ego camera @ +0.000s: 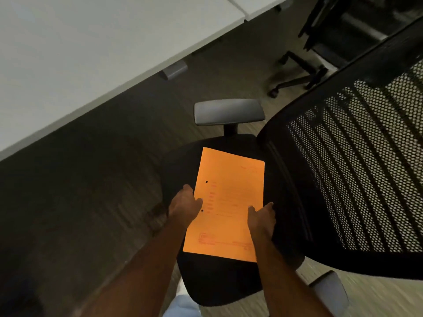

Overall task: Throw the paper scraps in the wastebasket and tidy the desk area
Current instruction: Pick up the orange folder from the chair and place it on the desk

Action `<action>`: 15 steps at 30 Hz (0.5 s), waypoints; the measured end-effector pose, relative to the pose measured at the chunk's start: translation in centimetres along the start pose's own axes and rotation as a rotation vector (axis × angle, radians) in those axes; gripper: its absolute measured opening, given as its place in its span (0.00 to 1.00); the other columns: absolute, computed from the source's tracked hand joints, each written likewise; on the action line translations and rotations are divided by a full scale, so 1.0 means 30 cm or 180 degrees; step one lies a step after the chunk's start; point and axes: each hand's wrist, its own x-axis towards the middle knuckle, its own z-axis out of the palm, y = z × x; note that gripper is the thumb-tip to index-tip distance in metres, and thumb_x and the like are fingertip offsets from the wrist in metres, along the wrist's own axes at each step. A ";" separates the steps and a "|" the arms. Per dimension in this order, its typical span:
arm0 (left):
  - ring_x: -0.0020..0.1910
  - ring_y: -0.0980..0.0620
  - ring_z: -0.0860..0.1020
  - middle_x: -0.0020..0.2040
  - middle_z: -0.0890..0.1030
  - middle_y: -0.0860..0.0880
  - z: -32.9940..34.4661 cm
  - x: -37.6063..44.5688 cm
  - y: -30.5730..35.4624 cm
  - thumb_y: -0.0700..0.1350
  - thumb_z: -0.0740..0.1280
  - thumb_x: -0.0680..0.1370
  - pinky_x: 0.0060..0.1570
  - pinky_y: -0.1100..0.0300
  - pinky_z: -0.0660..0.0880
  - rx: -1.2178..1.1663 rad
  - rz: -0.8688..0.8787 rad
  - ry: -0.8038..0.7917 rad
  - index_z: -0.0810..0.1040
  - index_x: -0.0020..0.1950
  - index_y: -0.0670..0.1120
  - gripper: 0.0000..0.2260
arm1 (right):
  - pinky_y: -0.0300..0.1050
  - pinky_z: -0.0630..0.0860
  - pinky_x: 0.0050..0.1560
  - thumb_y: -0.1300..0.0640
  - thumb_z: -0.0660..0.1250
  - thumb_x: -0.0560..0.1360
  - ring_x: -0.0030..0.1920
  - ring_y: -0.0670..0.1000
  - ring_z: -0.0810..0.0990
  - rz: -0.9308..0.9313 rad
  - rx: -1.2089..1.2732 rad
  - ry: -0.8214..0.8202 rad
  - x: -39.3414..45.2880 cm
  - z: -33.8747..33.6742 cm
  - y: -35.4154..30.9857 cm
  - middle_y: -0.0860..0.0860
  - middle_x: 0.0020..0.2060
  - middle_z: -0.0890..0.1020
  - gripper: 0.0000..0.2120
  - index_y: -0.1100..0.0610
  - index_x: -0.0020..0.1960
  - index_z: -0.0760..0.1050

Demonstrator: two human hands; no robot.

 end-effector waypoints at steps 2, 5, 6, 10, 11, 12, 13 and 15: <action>0.49 0.43 0.79 0.55 0.80 0.42 0.016 0.014 0.010 0.49 0.68 0.78 0.44 0.52 0.74 -0.0132 -0.0124 0.0053 0.69 0.59 0.44 0.14 | 0.59 0.71 0.66 0.49 0.65 0.79 0.72 0.65 0.67 -0.0004 -0.0141 0.0033 0.000 0.024 -0.003 0.63 0.75 0.64 0.37 0.62 0.80 0.52; 0.46 0.45 0.77 0.54 0.80 0.42 0.030 0.028 0.022 0.49 0.68 0.78 0.41 0.54 0.72 -0.0341 -0.0289 0.0087 0.69 0.59 0.44 0.15 | 0.58 0.74 0.62 0.48 0.64 0.79 0.69 0.63 0.69 -0.0122 -0.0347 0.0115 0.006 0.045 -0.014 0.62 0.73 0.66 0.35 0.61 0.79 0.56; 0.48 0.43 0.79 0.54 0.80 0.42 0.036 0.032 0.022 0.50 0.68 0.78 0.41 0.54 0.72 -0.0394 -0.0315 0.0097 0.70 0.59 0.43 0.15 | 0.58 0.75 0.62 0.48 0.64 0.79 0.69 0.63 0.69 -0.0122 -0.0346 0.0130 0.011 0.049 -0.015 0.62 0.72 0.67 0.34 0.60 0.79 0.57; 0.55 0.41 0.80 0.57 0.81 0.42 0.059 0.046 0.012 0.51 0.67 0.79 0.48 0.51 0.77 -0.0636 -0.0357 0.0056 0.74 0.60 0.43 0.15 | 0.57 0.77 0.58 0.51 0.67 0.78 0.65 0.61 0.74 -0.0076 0.0018 0.0204 0.034 0.056 -0.010 0.60 0.67 0.73 0.26 0.59 0.73 0.68; 0.56 0.41 0.80 0.57 0.81 0.42 0.065 0.049 0.006 0.51 0.66 0.80 0.50 0.51 0.77 -0.0759 -0.0355 0.0032 0.75 0.60 0.42 0.14 | 0.57 0.78 0.56 0.53 0.67 0.78 0.62 0.60 0.76 -0.0092 0.0226 0.0210 0.038 0.057 -0.006 0.59 0.65 0.75 0.23 0.59 0.70 0.71; 0.56 0.41 0.80 0.57 0.81 0.43 0.070 0.052 0.000 0.50 0.66 0.80 0.51 0.52 0.76 -0.0931 -0.0350 0.0029 0.77 0.60 0.42 0.14 | 0.55 0.79 0.53 0.54 0.68 0.78 0.59 0.59 0.78 -0.0097 0.0470 0.0190 0.038 0.057 -0.003 0.58 0.62 0.77 0.20 0.58 0.68 0.73; 0.56 0.41 0.80 0.56 0.81 0.43 0.073 0.052 -0.007 0.48 0.65 0.81 0.50 0.52 0.76 -0.1112 -0.0326 0.0044 0.77 0.60 0.42 0.12 | 0.53 0.79 0.50 0.55 0.68 0.78 0.55 0.57 0.79 -0.0082 0.0724 0.0136 0.037 0.056 0.001 0.57 0.60 0.78 0.18 0.57 0.66 0.74; 0.56 0.42 0.80 0.52 0.80 0.45 0.072 0.048 -0.026 0.46 0.65 0.81 0.47 0.55 0.75 -0.1418 -0.0160 0.0083 0.77 0.59 0.43 0.10 | 0.49 0.78 0.44 0.56 0.67 0.78 0.50 0.52 0.80 -0.0028 0.1217 -0.0086 0.032 0.050 0.012 0.55 0.57 0.81 0.16 0.53 0.65 0.73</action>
